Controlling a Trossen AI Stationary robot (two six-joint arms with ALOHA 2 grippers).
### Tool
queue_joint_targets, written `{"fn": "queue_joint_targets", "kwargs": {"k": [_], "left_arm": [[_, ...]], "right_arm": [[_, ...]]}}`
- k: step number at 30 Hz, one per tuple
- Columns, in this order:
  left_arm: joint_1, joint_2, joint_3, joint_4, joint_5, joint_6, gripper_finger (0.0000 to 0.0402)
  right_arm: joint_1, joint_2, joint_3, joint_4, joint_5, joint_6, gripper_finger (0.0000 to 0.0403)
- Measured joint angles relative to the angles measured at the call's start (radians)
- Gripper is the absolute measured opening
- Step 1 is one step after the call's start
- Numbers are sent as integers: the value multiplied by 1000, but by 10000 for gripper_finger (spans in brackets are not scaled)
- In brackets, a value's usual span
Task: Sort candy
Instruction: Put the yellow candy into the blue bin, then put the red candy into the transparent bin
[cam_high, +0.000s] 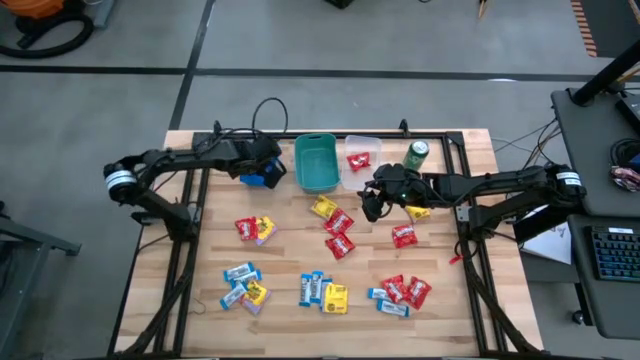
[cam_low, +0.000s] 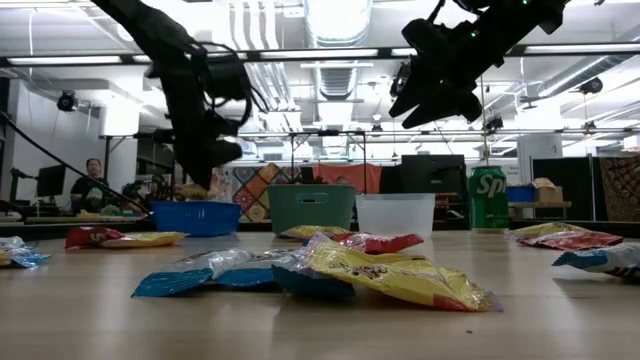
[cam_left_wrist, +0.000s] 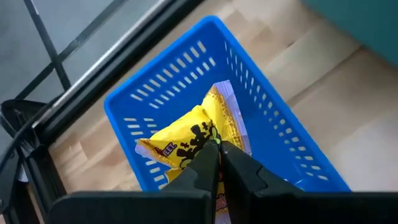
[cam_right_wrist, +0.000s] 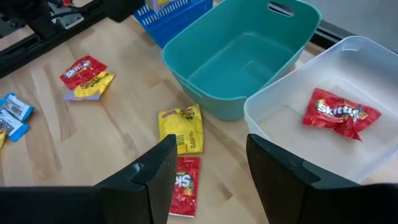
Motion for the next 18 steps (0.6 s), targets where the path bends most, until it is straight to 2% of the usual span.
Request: {"fn": "queue_joint_targets", "kwargs": {"k": [9, 14, 18], "left_arm": [[-1, 19, 0, 3, -2, 0, 49], [-21, -27, 0, -15, 39, 0, 77], [-78, -96, 0, -13, 75, -4, 82]], "right_arm": [[0, 0, 0, -1, -11, 35, 185], [8, 0, 3, 0, -60, 91, 185], [39, 0, 4, -1, -90, 123, 185]]}}
